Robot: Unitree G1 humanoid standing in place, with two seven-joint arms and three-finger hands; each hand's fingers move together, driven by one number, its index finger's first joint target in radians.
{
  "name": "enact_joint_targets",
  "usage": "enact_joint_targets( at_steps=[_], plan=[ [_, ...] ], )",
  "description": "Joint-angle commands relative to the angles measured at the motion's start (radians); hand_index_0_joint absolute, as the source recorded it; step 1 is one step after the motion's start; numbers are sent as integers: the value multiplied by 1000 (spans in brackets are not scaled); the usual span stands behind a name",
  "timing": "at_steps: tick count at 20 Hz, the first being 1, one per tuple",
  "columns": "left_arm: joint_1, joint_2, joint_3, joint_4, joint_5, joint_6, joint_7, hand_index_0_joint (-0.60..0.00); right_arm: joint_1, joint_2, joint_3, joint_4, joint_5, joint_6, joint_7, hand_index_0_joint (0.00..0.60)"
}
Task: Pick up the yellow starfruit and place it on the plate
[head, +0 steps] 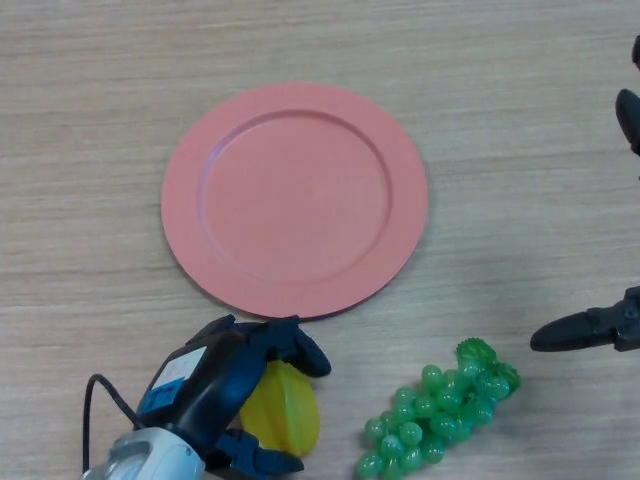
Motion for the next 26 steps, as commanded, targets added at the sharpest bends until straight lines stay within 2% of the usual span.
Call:
enact_joint_targets(
  at_steps=[1, 4, 6, 7, 8, 9, 10, 11, 12, 13, 14, 15, 17, 18, 19, 22, 23, 24, 26],
  plan=[
    [16, 21, 24, -28, 27, -39, -50, -600, -15, -18, -55, -67, 53, -78, -5, 0],
    [17, 24, 52, -51, 5, -109, -28, -600, -15, -18, -53, -77, 51, -69, -10, 0],
    [22, 10, 76, -145, -41, -46, -106, -600, -19, -18, -45, -72, 40, -75, -14, 0],
    [7, 3, 97, -225, -111, 22, -145, -600, -23, -17, -39, -77, 37, -72, -18, 0],
    [0, 11, 104, -254, -119, 44, -167, -600, -26, -18, -37, -82, 37, -65, -20, 0],
    [-36, 7, 136, -303, -144, 86, -179, -600, -27, -16, -33, -95, 43, -50, -20, 0],
    [-57, 3, 156, -314, -168, 67, -158, -600, -27, -16, -30, -99, 43, -45, -21, 0],
    [-101, -1, 203, -287, -219, -37, -74, -600, -27, -16, -29, -112, 53, -31, -17, 0],
    [-128, -6, 227, -268, -243, -87, -24, -600, -24, -16, -28, -114, 49, -37, -12, 0],
    [-188, -1, 267, -197, -253, -212, 68, -600, -24, -14, -26, -111, 41, -53, -12, 0],
    [-208, 2, 279, -172, -240, -234, 89, -600, -24, -13, -25, -113, 44, -46, -13, 0],
    [-268, 8, 303, -86, -211, -332, 184, -600, -22, -11, -22, -124, 54, -35, -13, 0],
    [-337, 14, 301, 21, -120, -405, 280, -600, -20, -10, -19, -137, 62, -19, -14, 0],
    [-351, 15, 291, 56, -72, -411, 299, -600, -19, -9, -18, -139, 64, -14, -13, 0],
    [-382, 13, 284, 141, -20, -462, 367, -600, -15, -8, -19, -134, 62, -30, -9, 0],
    [-434, 5, 268, 301, 35, -498, 464, -600, -4, -4, -25, -125, 72, -49, -6, 0],
    [-454, -12, 254, 351, 10, -499, 489, -600, -1, -4, -33, -130, 86, -44, -8, 0],
    [-458, -16, 247, 364, -4, -509, 494, -600, 0, -4, -36, -133, 89, -43, -9, 0],
    [-479, -33, 238, 401, -137, -516, 484, -600, -6, -6, -32, -124, 79, -54, -15, 0]
  ],
)
